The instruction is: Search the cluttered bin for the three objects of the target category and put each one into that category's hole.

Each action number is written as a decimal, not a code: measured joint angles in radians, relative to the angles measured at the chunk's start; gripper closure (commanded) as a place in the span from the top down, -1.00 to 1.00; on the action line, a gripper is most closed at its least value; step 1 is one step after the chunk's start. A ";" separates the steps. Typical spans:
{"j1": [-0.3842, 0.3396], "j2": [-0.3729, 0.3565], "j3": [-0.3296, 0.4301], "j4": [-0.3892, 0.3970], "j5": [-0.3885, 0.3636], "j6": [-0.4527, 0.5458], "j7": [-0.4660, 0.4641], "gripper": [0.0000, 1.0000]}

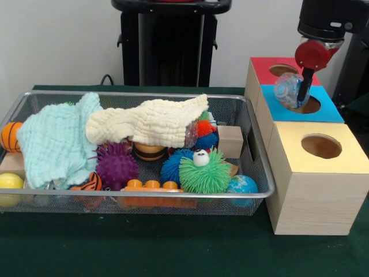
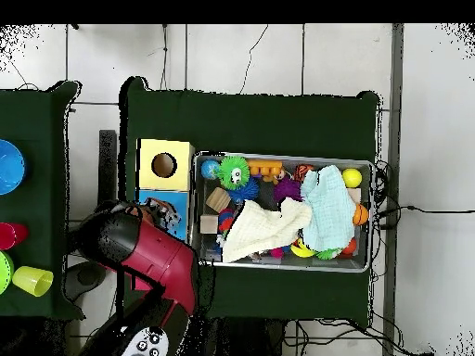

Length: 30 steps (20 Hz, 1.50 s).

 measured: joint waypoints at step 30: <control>-0.028 -0.040 0.046 0.032 -0.027 -0.036 0.000 -1.00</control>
